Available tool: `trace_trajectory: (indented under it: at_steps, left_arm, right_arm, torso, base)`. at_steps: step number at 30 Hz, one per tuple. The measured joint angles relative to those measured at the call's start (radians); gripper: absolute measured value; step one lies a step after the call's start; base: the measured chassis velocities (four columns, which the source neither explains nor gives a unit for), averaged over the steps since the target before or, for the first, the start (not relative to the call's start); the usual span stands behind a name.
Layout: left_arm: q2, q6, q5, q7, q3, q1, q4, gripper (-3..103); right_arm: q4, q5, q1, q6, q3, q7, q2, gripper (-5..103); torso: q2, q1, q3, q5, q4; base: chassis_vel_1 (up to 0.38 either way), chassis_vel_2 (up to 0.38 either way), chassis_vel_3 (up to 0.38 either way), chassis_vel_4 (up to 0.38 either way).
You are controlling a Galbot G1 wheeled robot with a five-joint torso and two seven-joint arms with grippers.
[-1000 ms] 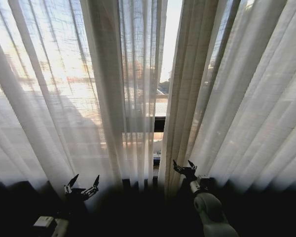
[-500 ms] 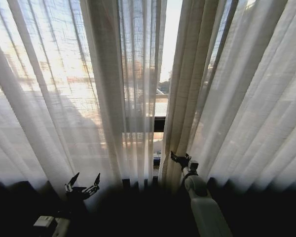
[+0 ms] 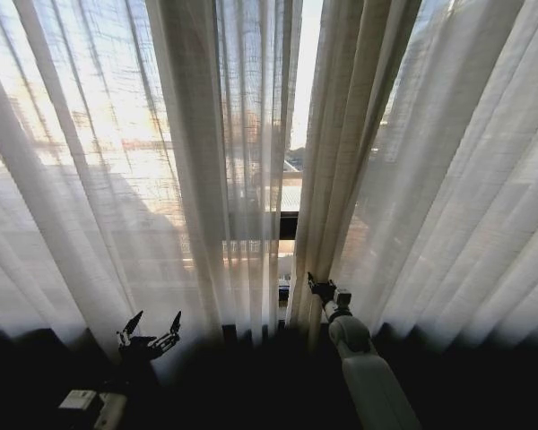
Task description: Open the curtains by pulling them apart, changing their state from closed to fully open.
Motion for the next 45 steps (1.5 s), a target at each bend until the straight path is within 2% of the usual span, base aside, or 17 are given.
trace_trajectory:
  at_steps: [1, 3, 4, 7, 9, 10, 25, 35, 45]
  left_arm:
    - [-0.002, 0.001, 0.0, 0.0, 0.001, -0.001, -0.002, 100]
    - [-0.005, 0.001, 0.002, 0.0, 0.003, -0.003, -0.004, 100]
    - [-0.01, 0.005, 0.004, 0.0, 0.005, -0.004, -0.008, 100]
    - [-0.018, 0.013, 0.006, 0.0, 0.008, -0.005, -0.019, 100]
    - [-0.025, 0.018, 0.007, 0.0, 0.007, -0.005, -0.03, 100]
    - [-0.029, 0.02, 0.007, 0.0, 0.006, -0.005, -0.035, 100]
    - [-0.032, 0.047, 0.006, -0.001, -0.006, -0.006, -0.064, 100]
    - [0.007, 0.05, 0.002, -0.002, 0.009, -0.031, -0.036, 100]
    - [0.011, 0.05, -0.014, -0.002, -0.004, -0.025, -0.028, 100]
  right_arm:
    - [0.0, 0.003, 0.002, 0.0, -0.001, 0.002, 0.0, 28]
    - [0.0, 0.004, 0.003, 0.0, -0.001, 0.003, 0.0, 28]
    - [0.002, 0.008, 0.006, 0.001, -0.001, 0.006, 0.001, 18]
    - [0.008, 0.016, 0.009, 0.001, -0.005, 0.008, 0.001, 13]
    - [0.01, 0.02, 0.009, 0.001, -0.014, 0.008, -0.002, 3]
    - [0.011, 0.021, 0.008, 0.002, -0.019, 0.008, -0.002, 1]
    - [0.057, 0.024, -0.017, 0.006, -0.045, 0.007, 0.006, 0]
    - [0.12, 0.032, -0.064, -0.018, 0.023, -0.006, -0.01, 0]
    - [0.121, 0.032, -0.072, -0.018, 0.033, -0.006, 0.005, 0]
  torso:
    - [0.0, 0.0, 0.0, 0.0001, 0.0]
    - [0.0, 0.0, 0.0, 0.0, 0.0]
    - [0.0, 0.0, 0.0, 0.0, 0.0]
    - [0.0, 0.0, 0.0, 0.0, 0.0]
    - [0.0, 0.0, 0.0, 0.0001, -0.0001]
    - [0.0, 0.0, 0.0, 0.0, 0.0]
    - [0.0, 0.0, 0.0, 0.0001, 0.0001]
    - [0.0, 0.0, 0.0, 0.0, -0.0001]
    - [0.0, 0.0, 0.0, 0.0, 0.0001]
  base:
    - [0.0, 0.0, 0.0, 0.0]
    - [0.0, 0.0, 0.0, 0.0]
    - [0.0, 0.0, 0.0, 0.0]
    - [0.0, 0.0, 0.0, 0.0]
    - [0.0, 0.0, 0.0, 0.0]
    - [0.0, 0.0, 0.0, 0.0]
    - [0.0, 0.0, 0.0, 0.0]
    - [0.0, 0.0, 0.0, 0.0]
    - [-0.081, -0.071, 0.09, 0.066]
